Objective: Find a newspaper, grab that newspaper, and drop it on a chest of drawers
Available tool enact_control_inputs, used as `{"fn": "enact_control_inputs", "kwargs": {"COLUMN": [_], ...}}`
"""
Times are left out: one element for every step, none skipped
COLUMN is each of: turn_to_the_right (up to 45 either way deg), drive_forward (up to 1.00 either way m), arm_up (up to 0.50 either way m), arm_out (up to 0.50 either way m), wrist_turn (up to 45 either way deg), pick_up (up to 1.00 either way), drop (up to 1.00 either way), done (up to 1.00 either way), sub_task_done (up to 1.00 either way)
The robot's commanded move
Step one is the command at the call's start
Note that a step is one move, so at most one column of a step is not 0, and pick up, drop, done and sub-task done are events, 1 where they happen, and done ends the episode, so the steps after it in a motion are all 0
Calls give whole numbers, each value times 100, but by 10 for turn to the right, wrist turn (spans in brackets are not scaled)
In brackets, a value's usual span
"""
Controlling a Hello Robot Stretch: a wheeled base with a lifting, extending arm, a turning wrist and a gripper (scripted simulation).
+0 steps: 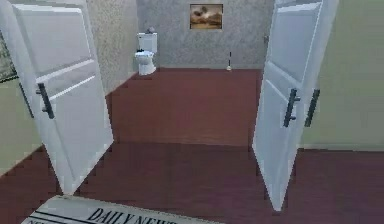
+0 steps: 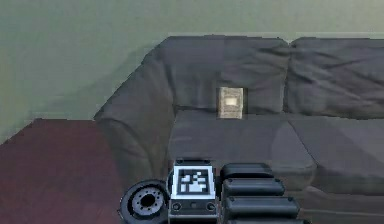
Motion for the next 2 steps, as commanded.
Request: {"fn": "enact_control_inputs", "kwargs": {"turn_to_the_right": [0, 30], "drive_forward": [80, 0], "arm_up": [0, 0], "arm_out": [0, 0], "wrist_turn": [0, 0], "pick_up": [0, 0], "drop": [0, 0], "done": [0, 0], "sub_task_done": [0, 0]}}
